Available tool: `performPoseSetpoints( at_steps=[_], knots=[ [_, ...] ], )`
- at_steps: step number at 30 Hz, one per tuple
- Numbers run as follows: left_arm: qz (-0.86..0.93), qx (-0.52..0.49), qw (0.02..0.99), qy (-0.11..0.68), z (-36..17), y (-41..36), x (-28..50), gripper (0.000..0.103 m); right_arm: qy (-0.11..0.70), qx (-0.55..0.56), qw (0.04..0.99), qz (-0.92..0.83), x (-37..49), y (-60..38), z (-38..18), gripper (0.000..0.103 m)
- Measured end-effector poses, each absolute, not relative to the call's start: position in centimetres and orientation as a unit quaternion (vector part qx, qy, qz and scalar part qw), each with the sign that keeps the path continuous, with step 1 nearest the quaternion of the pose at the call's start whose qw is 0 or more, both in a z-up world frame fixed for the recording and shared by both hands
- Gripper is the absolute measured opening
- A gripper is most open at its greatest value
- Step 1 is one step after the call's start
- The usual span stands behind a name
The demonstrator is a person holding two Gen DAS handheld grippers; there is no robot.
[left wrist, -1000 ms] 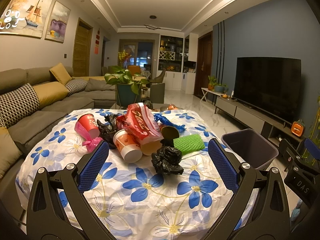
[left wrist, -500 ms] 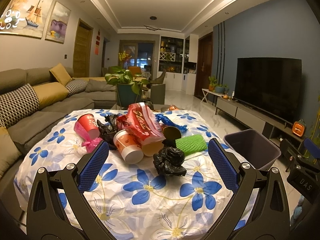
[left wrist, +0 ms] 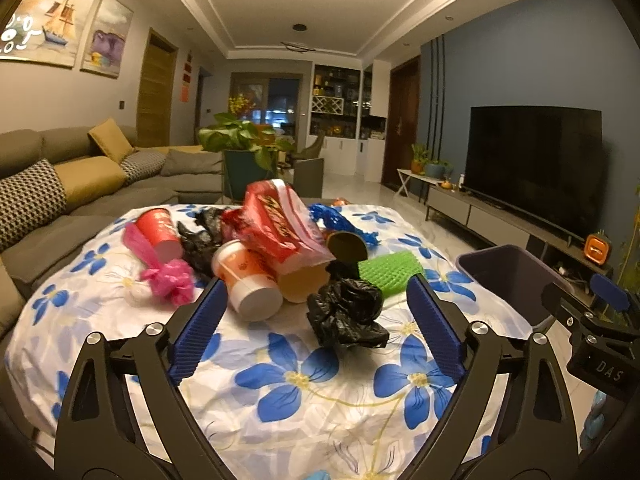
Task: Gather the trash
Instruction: 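Grasp the black plastic bag with the left tool while the right tool grasps the red snack bag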
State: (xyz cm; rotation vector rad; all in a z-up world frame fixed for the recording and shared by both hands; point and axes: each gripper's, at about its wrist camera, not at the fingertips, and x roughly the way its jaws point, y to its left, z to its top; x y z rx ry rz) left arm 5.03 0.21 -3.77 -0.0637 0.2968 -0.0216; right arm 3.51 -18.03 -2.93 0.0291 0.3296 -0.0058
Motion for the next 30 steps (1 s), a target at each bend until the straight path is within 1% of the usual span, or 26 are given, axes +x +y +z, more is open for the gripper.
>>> performPoseSetpoints(
  at_steps=[3,6,9,12,14,16,17,18,19,21,23,24,25,27,30],
  knots=[
    [-0.023,-0.028,0.987,0.155,-4.8,-0.5,6.6,0.087,0.164,0.016,0.986,-0.006,4.4,-18.1,-3.4,0.092],
    [-0.034,-0.023,0.985,0.166,-6.1,-1.1,8.5,0.084,0.168,0.020,0.986,-0.006,5.5,-18.3,-3.8,0.091],
    [-0.038,-0.019,0.982,0.182,-7.2,-1.5,10.4,0.079,0.172,0.019,0.985,-0.009,6.6,-18.4,-4.1,0.089],
    [-0.041,-0.018,0.979,0.200,-8.2,-1.7,12.0,0.074,0.179,0.020,0.984,-0.005,7.7,-18.4,-4.4,0.077],
    [-0.042,-0.012,0.977,0.210,-8.7,-1.8,12.8,0.068,0.185,0.020,0.983,0.000,8.6,-18.2,-4.7,0.074],
    [-0.051,-0.010,0.973,0.225,-9.3,-1.9,13.6,0.057,0.190,0.022,0.981,0.006,9.5,-17.9,-4.9,0.069],
    [-0.053,-0.009,0.971,0.232,-9.6,-1.8,13.9,0.054,0.195,0.022,0.981,0.008,10.0,-17.7,-5.1,0.067],
    [-0.057,-0.010,0.969,0.240,-9.9,-1.6,14.2,0.045,0.198,0.023,0.980,0.012,10.4,-17.5,-5.2,0.065],
    [-0.061,-0.013,0.967,0.246,-10.1,-1.4,14.4,0.037,0.201,0.024,0.979,0.015,10.9,-17.3,-5.3,0.064],
    [-0.071,-0.026,0.965,0.252,-10.4,-0.9,14.5,0.031,0.209,0.024,0.977,0.023,11.7,-16.7,-5.6,0.063],
    [-0.079,-0.035,0.964,0.251,-10.4,-0.6,14.4,0.021,0.216,0.023,0.976,0.035,12.3,-16.1,-5.8,0.063],
    [-0.080,-0.035,0.964,0.249,-10.4,-0.5,14.3,0.014,0.217,0.022,0.975,0.042,12.6,-15.8,-5.8,0.063],
    [-0.081,-0.033,0.965,0.248,-10.4,-0.4,14.2,0.010,0.217,0.020,0.975,0.046,12.8,-15.6,-5.8,0.063],
    [-0.081,-0.038,0.966,0.243,-10.0,0.2,13.4,0.007,0.214,0.013,0.975,0.056,12.9,-14.8,-5.6,0.062],
    [-0.085,-0.045,0.969,0.229,-8.9,1.1,11.7,0.007,0.207,0.010,0.976,0.072,13.4,-13.7,-5.3,0.063]
  ],
)
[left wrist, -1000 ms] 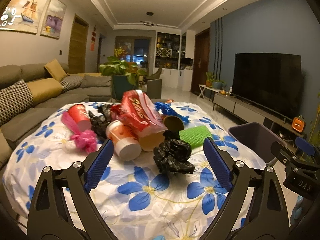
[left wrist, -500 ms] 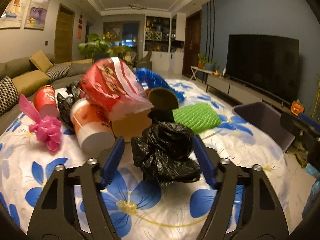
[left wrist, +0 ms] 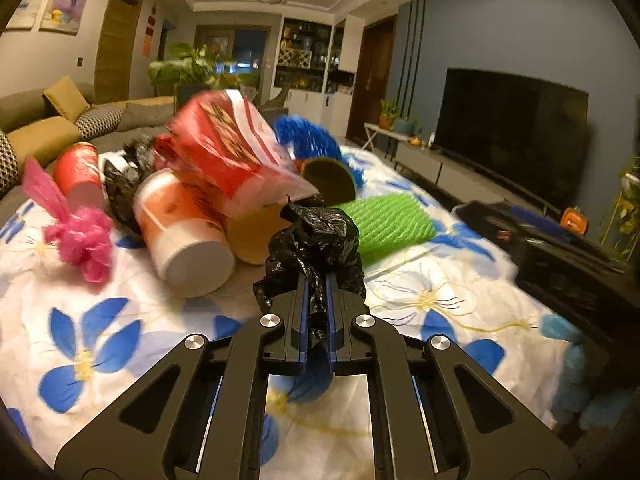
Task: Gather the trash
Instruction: 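Grasp the black plastic bag with the left tool while the right tool grasps the red snack bag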
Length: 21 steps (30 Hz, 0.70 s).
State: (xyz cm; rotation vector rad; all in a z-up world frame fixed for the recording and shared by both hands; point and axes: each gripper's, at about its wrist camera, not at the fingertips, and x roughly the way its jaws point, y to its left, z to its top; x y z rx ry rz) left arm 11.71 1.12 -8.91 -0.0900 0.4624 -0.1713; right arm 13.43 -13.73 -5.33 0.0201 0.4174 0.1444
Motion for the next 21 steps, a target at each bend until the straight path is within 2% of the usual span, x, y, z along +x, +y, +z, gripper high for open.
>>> performPoseSetpoints(
  at_steps=[8,15,21],
  knots=[
    [-0.049,-0.062,0.976,0.202,-6.5,5.2,7.4,0.007,0.208,0.029,0.966,0.150,14.7,-10.1,-4.9,0.063],
    [0.006,-0.099,0.976,0.193,-6.2,9.9,5.8,0.007,0.207,0.023,0.958,0.199,15.5,-6.2,-4.6,0.073],
    [0.022,-0.123,0.973,0.193,-6.0,11.5,5.8,0.007,0.188,-0.012,0.957,0.220,15.9,-2.5,-4.2,0.074]
  ],
)
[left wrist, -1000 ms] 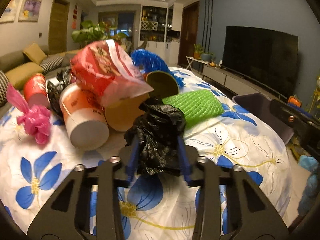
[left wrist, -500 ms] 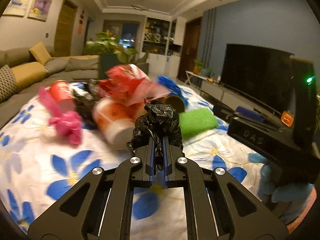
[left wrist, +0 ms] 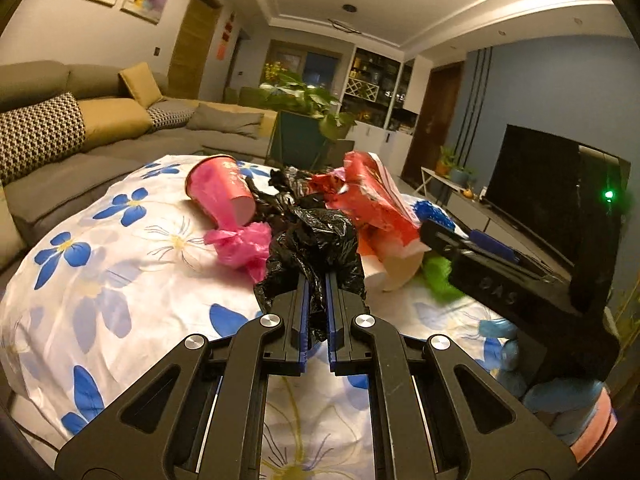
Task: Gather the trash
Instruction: 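Grasp the black plastic bag with the left tool while the right tool grasps the red snack bag, then lift both held bags and carry them toward the grey trash bin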
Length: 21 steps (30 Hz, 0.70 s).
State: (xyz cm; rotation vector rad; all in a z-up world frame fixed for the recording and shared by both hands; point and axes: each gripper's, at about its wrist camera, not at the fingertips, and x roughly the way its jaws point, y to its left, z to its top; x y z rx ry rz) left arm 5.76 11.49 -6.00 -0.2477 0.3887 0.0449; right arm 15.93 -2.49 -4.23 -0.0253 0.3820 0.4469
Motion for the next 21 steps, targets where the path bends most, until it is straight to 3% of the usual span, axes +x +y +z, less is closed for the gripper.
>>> performPoseSetpoints(
  at_steps=[3,6,12,14,21],
  knots=[
    [0.024,-0.123,0.973,0.192,-5.9,11.4,5.6,0.007,0.175,-0.043,0.959,0.219,16.2,-0.8,-4.6,0.070],
    [0.025,-0.127,0.973,0.193,-6.0,11.8,5.7,0.007,0.174,-0.068,0.958,0.216,16.9,0.5,-5.1,0.056],
    [0.028,-0.129,0.973,0.191,-5.9,12.2,6.1,0.007,0.182,-0.091,0.956,0.210,17.9,1.2,-5.9,0.022],
    [0.027,-0.130,0.972,0.192,-5.9,12.1,6.0,0.007,0.175,-0.097,0.957,0.208,17.6,1.1,-5.8,0.004],
    [0.027,-0.128,0.974,0.188,-5.4,11.6,6.2,0.007,0.135,-0.080,0.964,0.216,15.6,-0.5,-3.6,0.001]
  ],
)
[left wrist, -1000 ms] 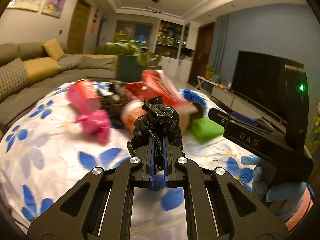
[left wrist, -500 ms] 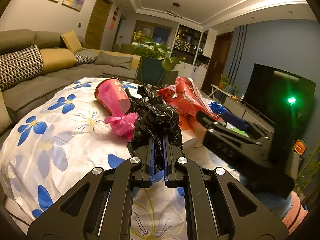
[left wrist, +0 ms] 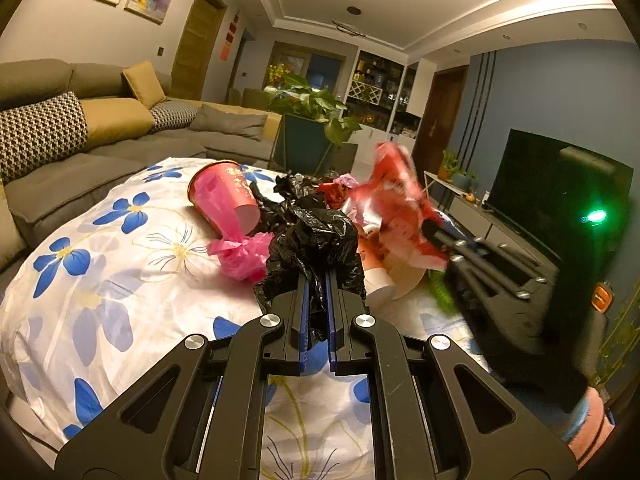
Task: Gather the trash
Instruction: 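Lift both held bags and carry them toward the grey trash bin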
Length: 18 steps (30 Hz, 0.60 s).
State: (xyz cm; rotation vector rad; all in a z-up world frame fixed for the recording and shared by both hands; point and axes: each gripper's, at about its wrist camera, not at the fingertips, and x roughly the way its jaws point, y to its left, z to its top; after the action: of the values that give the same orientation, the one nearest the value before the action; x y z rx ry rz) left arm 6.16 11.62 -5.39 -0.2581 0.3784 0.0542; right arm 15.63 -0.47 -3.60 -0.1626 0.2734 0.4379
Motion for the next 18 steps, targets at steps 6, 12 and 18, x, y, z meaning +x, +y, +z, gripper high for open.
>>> performPoseSetpoints(
  at_steps=[6,12,18],
  knots=[
    [0.025,-0.122,0.976,0.176,-4.2,10.7,6.0,0.007,0.089,-0.059,0.968,0.225,12.7,-2.5,-0.5,0.001],
    [0.016,-0.105,0.981,0.165,-2.8,8.6,6.0,0.007,0.062,-0.048,0.974,0.214,10.3,-5.4,1.3,0.001],
    [-0.009,-0.085,0.984,0.159,-1.5,5.5,6.4,0.007,0.046,-0.034,0.983,0.177,8.3,-9.8,2.2,0.001]
  ],
)
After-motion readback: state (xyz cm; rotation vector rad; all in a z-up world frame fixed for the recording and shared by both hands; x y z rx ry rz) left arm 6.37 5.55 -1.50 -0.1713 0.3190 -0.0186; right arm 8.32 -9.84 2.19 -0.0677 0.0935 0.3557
